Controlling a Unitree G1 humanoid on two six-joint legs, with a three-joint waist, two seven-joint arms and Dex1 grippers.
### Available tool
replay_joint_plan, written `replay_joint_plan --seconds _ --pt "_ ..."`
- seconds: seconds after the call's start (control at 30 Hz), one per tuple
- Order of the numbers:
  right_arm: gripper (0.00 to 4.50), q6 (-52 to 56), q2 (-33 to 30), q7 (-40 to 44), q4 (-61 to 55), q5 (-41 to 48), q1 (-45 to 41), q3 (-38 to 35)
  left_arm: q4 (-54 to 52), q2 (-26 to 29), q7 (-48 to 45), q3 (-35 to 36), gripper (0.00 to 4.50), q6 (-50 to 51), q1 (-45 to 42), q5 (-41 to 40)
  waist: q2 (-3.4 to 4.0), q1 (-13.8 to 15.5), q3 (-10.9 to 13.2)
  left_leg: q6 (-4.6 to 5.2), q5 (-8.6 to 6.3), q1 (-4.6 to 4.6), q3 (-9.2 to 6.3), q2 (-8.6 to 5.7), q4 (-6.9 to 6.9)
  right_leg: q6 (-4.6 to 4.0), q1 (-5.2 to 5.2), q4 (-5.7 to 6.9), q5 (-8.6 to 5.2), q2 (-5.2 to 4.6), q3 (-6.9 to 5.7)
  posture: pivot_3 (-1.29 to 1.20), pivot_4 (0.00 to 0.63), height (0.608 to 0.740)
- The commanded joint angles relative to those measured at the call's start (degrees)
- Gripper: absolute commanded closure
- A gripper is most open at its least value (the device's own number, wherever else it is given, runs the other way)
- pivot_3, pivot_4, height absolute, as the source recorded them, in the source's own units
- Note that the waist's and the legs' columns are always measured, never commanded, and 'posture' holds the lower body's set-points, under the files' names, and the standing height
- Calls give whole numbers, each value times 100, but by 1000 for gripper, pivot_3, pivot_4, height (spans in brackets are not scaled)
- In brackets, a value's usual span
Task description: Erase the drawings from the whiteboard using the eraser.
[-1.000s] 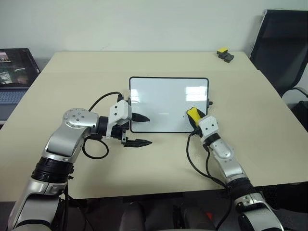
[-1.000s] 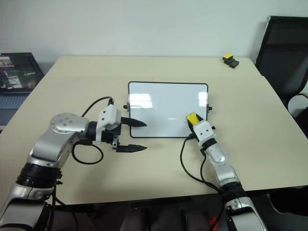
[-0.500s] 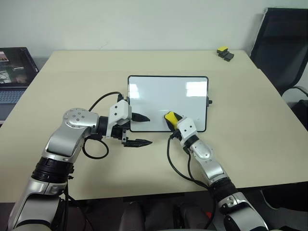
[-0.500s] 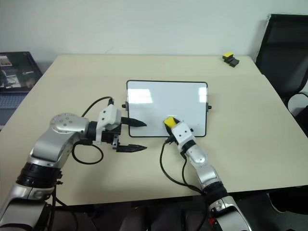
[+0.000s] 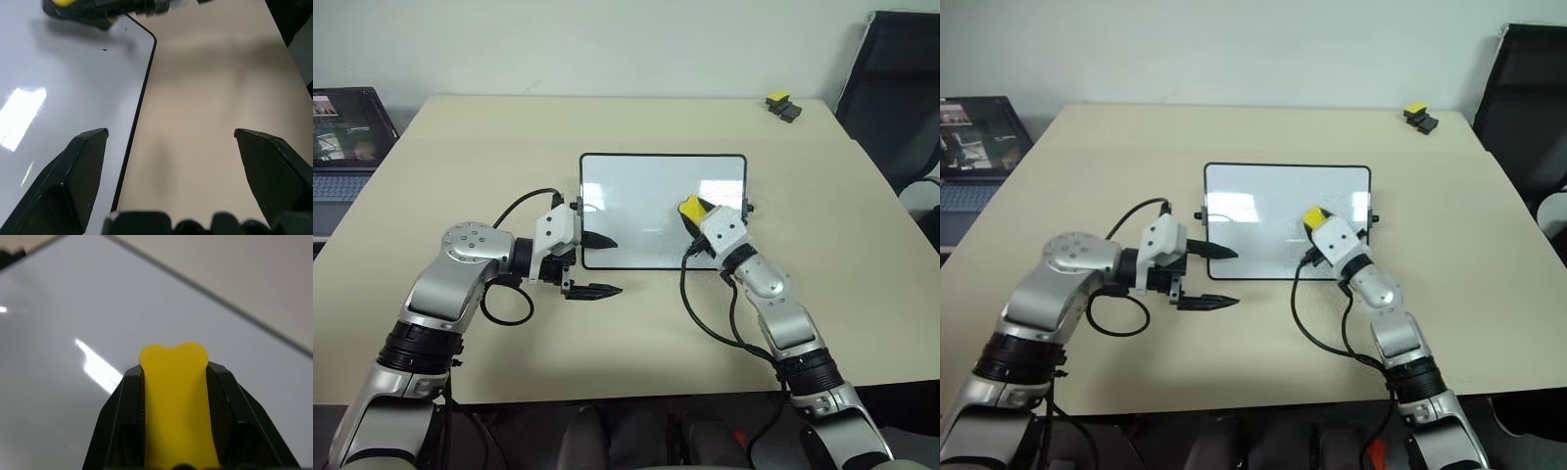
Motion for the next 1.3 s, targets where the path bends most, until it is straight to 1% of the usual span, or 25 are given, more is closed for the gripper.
replay_joint_plan --seconds 0.03,0.13,0.37,0.53,0.67,0.73,0.8,0.87,1.03,1.17,1.3 --pt "3177 356 -38 62 -157 -128 103 109 -191 50 -22 130 0 -3 -12 -79 0 0 0 0 0 0 1 0 0 0 0 -1 0 0 1 0 150 740" --pt "3177 840 -95 184 -338 -190 287 177 -190 58 -32 132 0 -6 -13 -81 -1 1 -1 0 0 1 0 0 2 0 3 1 0 0 1 0 150 740" --pt "3178 2301 -260 405 -890 -112 645 28 -180 53 -45 128 0 -16 -28 -82 -8 8 -6 1 1 10 -5 -1 15 10 18 12 -4 0 -10 0 150 740" --pt "3178 2779 -298 630 -1372 59 718 97 -168 44 -44 122 0 -17 -34 -79 -11 8 -8 8 5 17 -7 -1 17 21 26 15 -9 -1 -14 0 150 740" --pt "3178 3237 -139 733 -2185 292 506 59 -177 40 -41 125 0 -1 -28 -91 -10 7 -7 8 5 14 -9 -1 15 21 20 14 -9 0 -9 0 150 740" --pt "3178 3760 -78 838 -2878 530 158 -83 -202 50 -53 127 0 9 -6 -105 -1 4 -1 7 5 4 -9 -1 13 21 7 15 -9 0 -5 0 150 740" --pt "3178 4007 -207 893 -3149 566 -36 -151 -233 60 -71 123 0 15 13 -116 2 3 1 7 5 -7 -7 -1 12 16 -6 15 -6 0 -2 0 150 740" --pt "3178 3934 -377 809 -3031 456 -152 -197 -240 50 -90 112 0 17 -3 -122 1 14 1 6 4 -7 -8 -2 11 8 -4 11 -3 0 -4 0 150 740" --pt "3179 3187 -854 484 -1928 74 -174 -115 -272 -41 -134 39 0 24 -82 -125 -1 41 0 6 3 -8 7 -5 6 2 4 -16 0 -3 -7 0 150 740" --pt "3179 2884 -1001 409 -1325 18 129 -73 -298 -97 -144 12 0 33 -80 -123 -2 15 -1 6 3 -7 17 -4 3 2 4 -17 0 -2 -3 0 150 740" --pt "3179 2969 -1161 533 -1334 64 579 -72 -340 -157 -155 -27 0 42 -72 -124 -10 10 -7 6 3 3 13 -3 6 7 16 -13 -2 -1 -7 0 150 740"
